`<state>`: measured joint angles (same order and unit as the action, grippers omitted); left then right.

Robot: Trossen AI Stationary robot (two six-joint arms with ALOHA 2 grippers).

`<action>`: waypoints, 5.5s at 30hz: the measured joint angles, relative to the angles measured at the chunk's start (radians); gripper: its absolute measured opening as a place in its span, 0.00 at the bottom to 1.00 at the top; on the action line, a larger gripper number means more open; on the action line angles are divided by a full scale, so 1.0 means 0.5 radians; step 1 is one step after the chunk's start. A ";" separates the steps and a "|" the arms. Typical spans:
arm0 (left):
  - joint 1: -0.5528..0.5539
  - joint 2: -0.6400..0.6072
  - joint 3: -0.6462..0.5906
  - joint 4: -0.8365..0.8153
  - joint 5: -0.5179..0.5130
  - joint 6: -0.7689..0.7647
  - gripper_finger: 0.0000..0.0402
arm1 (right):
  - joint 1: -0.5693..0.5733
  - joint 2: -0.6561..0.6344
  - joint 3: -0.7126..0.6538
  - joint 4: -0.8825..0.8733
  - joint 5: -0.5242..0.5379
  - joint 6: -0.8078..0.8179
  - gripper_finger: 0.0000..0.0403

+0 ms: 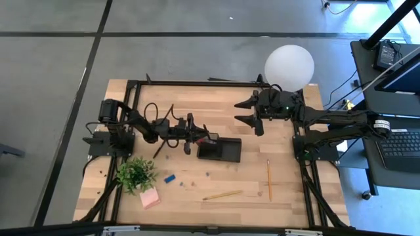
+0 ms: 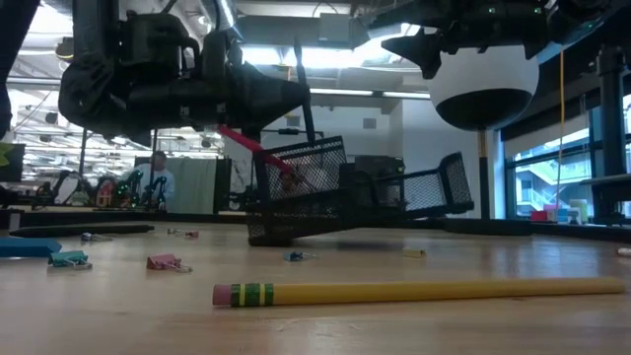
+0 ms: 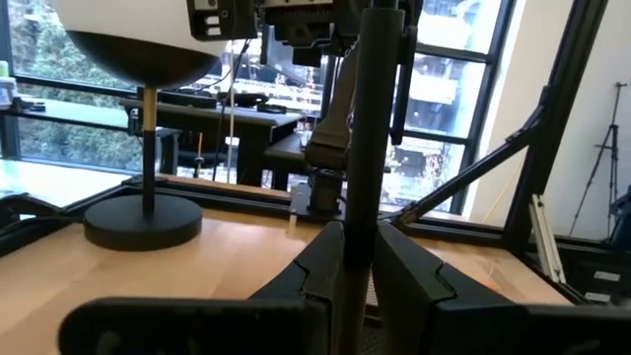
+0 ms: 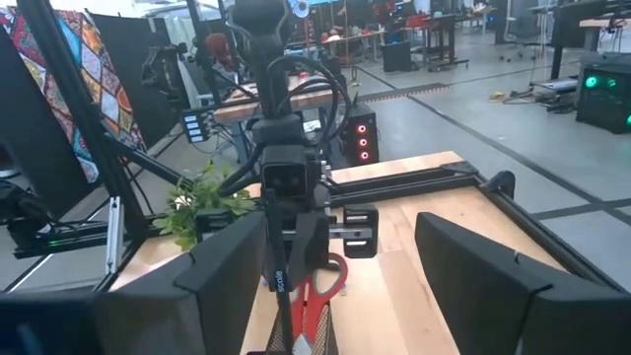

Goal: Pick and place office supplies into organizer
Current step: Put the black pen into the black desk organizer

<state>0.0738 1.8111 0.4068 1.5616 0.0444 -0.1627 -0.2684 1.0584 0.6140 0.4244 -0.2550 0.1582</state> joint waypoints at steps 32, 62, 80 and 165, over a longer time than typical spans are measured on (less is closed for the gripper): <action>0.014 -0.001 0.000 0.009 -0.056 -0.017 0.11 | 0.298 0.714 0.484 -0.025 0.269 -0.031 0.59; 0.014 -0.002 0.000 0.009 -0.056 -0.016 0.11 | 0.350 1.114 0.880 -0.252 0.139 -0.061 0.40; 0.013 -0.002 0.000 0.010 -0.047 -0.020 0.11 | 0.349 1.118 0.880 -0.259 0.147 -0.064 0.14; 0.013 -1.502 -0.504 -1.269 -0.192 0.069 0.32 | 0.349 1.196 0.877 -0.262 0.274 -0.108 0.15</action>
<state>0.0803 1.0599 0.1547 0.9272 -0.0514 -0.1280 -0.0940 1.6563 1.0527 0.2936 -0.1178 0.1044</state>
